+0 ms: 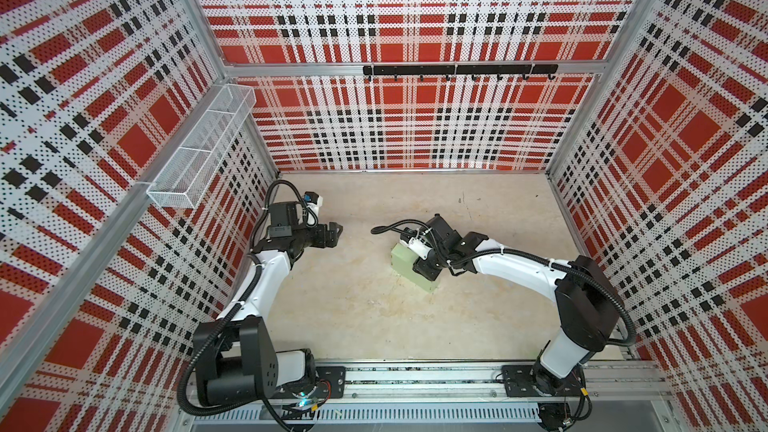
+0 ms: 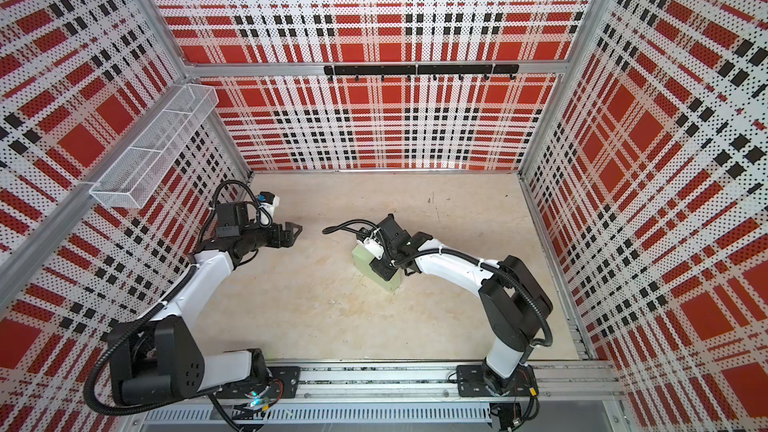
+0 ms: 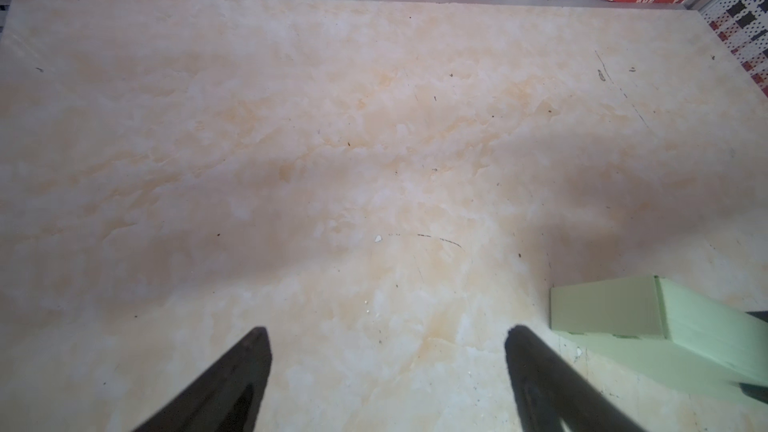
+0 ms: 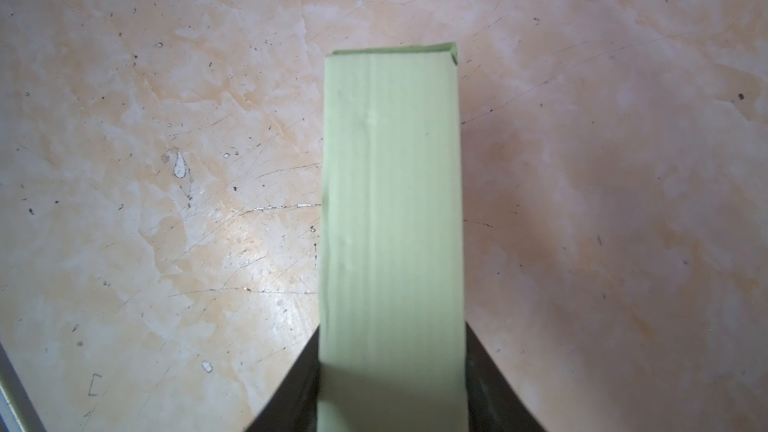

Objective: Fold the paper box
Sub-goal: 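Set the green box flat on the table with the right gripper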

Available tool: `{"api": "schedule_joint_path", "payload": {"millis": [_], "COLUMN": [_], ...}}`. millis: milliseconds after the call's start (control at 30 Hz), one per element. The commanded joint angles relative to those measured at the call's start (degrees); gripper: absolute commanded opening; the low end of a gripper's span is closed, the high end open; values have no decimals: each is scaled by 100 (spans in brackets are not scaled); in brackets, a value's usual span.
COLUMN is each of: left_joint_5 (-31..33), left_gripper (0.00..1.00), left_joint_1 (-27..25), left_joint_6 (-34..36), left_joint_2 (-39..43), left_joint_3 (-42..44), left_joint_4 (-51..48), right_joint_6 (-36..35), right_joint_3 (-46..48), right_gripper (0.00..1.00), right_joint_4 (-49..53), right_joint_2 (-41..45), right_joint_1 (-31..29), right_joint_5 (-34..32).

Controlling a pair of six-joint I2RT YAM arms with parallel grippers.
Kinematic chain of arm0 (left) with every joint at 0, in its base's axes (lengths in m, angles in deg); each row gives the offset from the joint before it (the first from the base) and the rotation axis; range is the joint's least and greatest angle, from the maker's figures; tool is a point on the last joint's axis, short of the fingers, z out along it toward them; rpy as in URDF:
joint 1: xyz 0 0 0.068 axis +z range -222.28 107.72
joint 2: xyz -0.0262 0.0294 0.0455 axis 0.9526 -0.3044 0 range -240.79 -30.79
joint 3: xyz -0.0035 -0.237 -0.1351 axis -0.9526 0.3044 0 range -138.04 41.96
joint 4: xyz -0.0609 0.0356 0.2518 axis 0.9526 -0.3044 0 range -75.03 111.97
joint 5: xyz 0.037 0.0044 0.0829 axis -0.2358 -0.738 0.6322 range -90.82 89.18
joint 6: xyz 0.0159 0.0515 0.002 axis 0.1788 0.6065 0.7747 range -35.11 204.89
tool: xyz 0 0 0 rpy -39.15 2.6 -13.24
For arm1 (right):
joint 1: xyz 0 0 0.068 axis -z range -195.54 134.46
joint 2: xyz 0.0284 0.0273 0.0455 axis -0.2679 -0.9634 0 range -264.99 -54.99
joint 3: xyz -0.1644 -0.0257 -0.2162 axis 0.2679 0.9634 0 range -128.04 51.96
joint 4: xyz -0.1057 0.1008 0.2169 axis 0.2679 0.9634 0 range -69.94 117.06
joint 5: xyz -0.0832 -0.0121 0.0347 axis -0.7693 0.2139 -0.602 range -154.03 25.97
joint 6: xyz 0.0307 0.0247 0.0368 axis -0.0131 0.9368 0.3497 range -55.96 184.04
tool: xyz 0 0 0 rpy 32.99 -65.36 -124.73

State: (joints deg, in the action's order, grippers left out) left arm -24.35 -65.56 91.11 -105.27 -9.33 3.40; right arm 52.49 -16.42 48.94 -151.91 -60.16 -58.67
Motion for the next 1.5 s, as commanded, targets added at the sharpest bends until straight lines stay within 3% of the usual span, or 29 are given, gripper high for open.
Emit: {"api": "schedule_joint_path", "payload": {"millis": [0,100,200,333,567,767,1000,1233,1467], "left_joint_5": [-39,-103,-110,-192,-204,-218,-239,-278,-319], "left_gripper": [92,92,92,92,92,92,93,93,93], "left_joint_1": [152,212,241,306,466,531,562,549,550], "left_joint_6": [-91,-139,-164,-103,-138,-123,-182,-174,-194], "left_joint_2": [181,206,227,291,327,316,279,302,241], "left_joint_3": [112,112,119,153,186,207,206,248,193], "left_joint_4": [124,126,146,157,184,221,241,285,276], "right_joint_6": [-951,-1760,-3010,-4603,-5708,-5820,-5764,-5536,-5173], "right_joint_3": [-309,-527,-650,-111,1071,1869,2198,2517,2586], "right_gripper": [43,43,40,34,32,35,44,65,76], "right_joint_4": [0,140,187,-769,-2580,-3757,-4077,-4269,-4221], "right_joint_2": [95,97,73,178,361,240,-80,7,162], "right_joint_1": [109,228,257,310,504,503,395,214,-61], "right_joint_5": [277,88,-290,-819,-704,-901,-1048,-1238,-1281]}}
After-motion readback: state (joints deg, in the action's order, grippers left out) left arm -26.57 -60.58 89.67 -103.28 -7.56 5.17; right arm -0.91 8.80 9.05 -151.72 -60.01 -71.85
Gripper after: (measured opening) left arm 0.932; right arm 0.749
